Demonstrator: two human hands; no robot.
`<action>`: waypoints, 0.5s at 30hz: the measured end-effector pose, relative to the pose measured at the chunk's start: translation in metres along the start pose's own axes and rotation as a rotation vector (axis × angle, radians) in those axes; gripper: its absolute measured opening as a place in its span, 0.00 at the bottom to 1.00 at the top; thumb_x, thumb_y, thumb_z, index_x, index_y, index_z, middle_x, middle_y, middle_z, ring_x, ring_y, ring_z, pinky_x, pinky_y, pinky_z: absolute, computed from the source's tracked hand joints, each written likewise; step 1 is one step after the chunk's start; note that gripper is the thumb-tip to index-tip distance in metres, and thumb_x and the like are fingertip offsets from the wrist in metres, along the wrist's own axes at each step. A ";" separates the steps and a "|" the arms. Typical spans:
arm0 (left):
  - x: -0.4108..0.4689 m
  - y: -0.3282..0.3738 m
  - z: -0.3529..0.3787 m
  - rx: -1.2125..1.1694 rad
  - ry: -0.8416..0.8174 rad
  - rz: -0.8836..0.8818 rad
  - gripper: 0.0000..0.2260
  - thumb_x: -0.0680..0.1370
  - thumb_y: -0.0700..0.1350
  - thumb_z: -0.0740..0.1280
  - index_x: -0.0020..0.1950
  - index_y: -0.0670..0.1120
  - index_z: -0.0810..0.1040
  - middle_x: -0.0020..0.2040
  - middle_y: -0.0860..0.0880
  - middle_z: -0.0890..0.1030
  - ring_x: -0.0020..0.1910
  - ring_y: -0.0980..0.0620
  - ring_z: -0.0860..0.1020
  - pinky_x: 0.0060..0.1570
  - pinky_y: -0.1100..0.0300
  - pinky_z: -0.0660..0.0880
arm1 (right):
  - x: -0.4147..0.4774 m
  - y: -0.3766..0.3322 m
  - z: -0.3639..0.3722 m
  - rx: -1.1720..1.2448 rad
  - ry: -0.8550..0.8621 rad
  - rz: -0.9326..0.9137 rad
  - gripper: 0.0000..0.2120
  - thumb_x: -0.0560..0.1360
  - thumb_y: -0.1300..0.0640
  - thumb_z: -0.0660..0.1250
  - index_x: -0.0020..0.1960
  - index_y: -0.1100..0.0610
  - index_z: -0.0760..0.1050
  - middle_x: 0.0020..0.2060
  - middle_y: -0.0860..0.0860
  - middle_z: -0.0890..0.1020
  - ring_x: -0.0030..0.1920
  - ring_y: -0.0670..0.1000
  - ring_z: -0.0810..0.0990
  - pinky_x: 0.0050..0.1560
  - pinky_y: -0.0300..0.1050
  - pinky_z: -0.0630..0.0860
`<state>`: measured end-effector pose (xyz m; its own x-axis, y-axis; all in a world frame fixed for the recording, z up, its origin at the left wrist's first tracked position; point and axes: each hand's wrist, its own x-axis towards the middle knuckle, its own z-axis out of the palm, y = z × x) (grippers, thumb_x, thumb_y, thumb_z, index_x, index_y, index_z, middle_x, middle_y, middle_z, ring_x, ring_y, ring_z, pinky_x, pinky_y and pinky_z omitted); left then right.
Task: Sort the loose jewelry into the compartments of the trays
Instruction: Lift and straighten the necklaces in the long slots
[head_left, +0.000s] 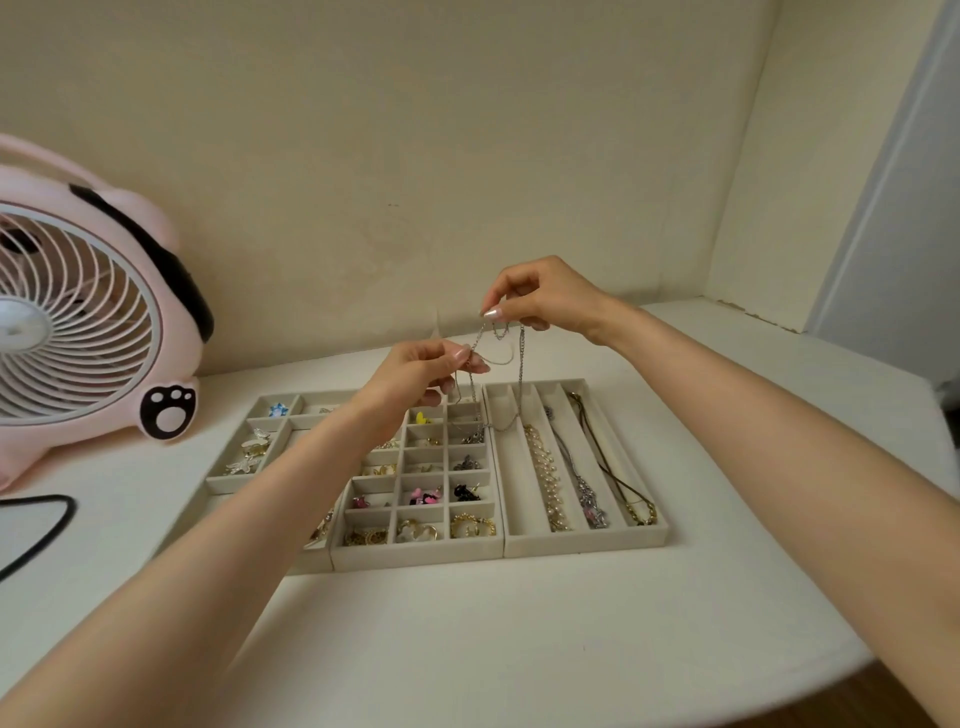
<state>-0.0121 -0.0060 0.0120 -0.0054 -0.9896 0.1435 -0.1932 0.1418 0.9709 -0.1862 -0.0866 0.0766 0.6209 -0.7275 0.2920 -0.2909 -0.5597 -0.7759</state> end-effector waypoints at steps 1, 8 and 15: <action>0.000 -0.001 0.000 -0.001 -0.007 -0.004 0.08 0.80 0.45 0.61 0.49 0.44 0.79 0.47 0.52 0.83 0.29 0.59 0.69 0.27 0.69 0.65 | 0.000 -0.001 -0.001 0.015 0.011 -0.004 0.05 0.72 0.68 0.68 0.44 0.60 0.80 0.28 0.52 0.71 0.24 0.42 0.67 0.26 0.34 0.63; 0.001 0.000 0.006 0.263 0.013 -0.097 0.08 0.78 0.45 0.65 0.53 0.42 0.78 0.43 0.50 0.82 0.30 0.58 0.69 0.26 0.70 0.65 | 0.004 -0.003 -0.008 0.094 -0.062 -0.003 0.13 0.73 0.75 0.61 0.54 0.63 0.76 0.37 0.56 0.80 0.32 0.48 0.79 0.35 0.40 0.79; 0.008 0.009 0.012 0.466 0.198 0.038 0.17 0.75 0.44 0.69 0.61 0.44 0.70 0.55 0.52 0.75 0.46 0.54 0.74 0.37 0.62 0.70 | 0.004 -0.005 -0.007 -0.039 -0.032 -0.015 0.12 0.74 0.70 0.63 0.49 0.55 0.78 0.36 0.51 0.83 0.39 0.43 0.78 0.39 0.37 0.69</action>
<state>-0.0255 -0.0131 0.0198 0.1568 -0.9543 0.2545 -0.6140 0.1077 0.7819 -0.1870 -0.0896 0.0854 0.6482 -0.7063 0.2847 -0.3092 -0.5857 -0.7492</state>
